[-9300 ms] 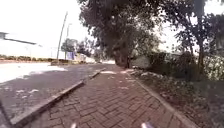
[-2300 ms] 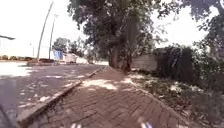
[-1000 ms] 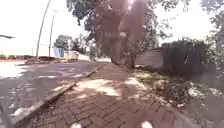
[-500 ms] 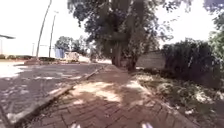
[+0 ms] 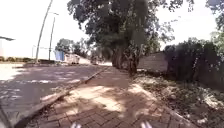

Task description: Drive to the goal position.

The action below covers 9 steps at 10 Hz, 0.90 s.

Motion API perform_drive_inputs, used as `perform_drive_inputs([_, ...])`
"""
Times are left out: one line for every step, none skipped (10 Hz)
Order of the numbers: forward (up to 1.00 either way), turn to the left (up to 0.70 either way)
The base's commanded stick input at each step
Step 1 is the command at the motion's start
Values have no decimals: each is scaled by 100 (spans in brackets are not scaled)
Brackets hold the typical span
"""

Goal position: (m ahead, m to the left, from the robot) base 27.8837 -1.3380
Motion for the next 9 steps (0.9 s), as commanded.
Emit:
perform_drive_inputs([50, 0])
perform_drive_inputs([50, 0])
perform_drive_inputs([50, 0])
perform_drive_inputs([50, 0])
perform_drive_inputs([50, 0])
perform_drive_inputs([50, 0])
perform_drive_inputs([50, 0])
perform_drive_inputs([50, 0])
perform_drive_inputs([50, 0])
